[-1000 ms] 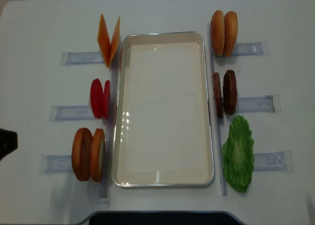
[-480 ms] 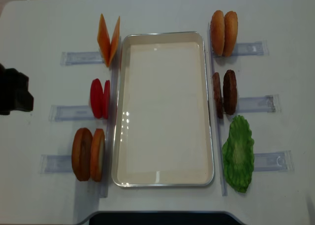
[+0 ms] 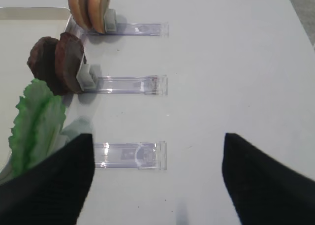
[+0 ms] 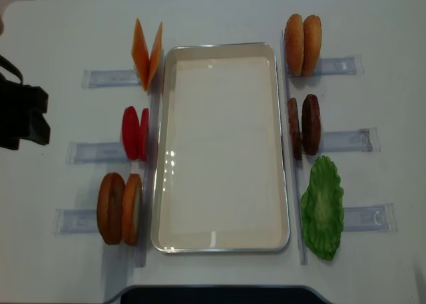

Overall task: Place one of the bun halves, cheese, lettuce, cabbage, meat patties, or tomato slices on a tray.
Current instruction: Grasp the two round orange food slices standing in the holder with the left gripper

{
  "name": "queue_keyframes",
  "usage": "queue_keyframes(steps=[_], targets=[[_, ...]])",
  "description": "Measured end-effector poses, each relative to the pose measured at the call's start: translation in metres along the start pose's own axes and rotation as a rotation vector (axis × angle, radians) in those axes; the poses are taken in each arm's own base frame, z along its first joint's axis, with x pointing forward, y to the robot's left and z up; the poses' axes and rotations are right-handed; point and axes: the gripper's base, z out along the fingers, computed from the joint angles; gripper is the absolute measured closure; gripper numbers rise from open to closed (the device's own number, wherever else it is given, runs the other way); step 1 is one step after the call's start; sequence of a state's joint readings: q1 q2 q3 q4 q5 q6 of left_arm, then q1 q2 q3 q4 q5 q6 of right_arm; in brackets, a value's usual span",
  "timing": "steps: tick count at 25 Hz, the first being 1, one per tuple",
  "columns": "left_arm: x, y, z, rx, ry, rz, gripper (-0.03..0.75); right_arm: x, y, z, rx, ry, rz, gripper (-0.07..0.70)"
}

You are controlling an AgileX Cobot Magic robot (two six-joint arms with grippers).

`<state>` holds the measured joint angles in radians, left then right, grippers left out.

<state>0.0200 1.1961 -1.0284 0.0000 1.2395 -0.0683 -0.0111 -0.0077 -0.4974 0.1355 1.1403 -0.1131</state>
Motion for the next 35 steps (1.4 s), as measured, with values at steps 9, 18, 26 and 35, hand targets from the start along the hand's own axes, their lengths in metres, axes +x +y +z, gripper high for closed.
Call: queue_keyframes(steps=[9,18,26,35], targets=[[0.007,-0.044,0.0,0.016,0.003,0.07,0.285,0.0,0.0,0.0,0.0,0.0,0.0,0.09],[0.019,-0.092,0.009,0.04,0.057,0.067,0.285,0.0,0.0,0.0,0.0,0.0,0.0,0.09],[0.027,-0.123,0.025,0.023,0.124,0.07,0.285,0.0,0.0,0.0,0.0,0.0,0.0,0.09],[0.032,-0.131,0.049,-0.011,0.206,0.072,0.285,0.0,0.0,0.0,0.0,0.0,0.0,0.09]])
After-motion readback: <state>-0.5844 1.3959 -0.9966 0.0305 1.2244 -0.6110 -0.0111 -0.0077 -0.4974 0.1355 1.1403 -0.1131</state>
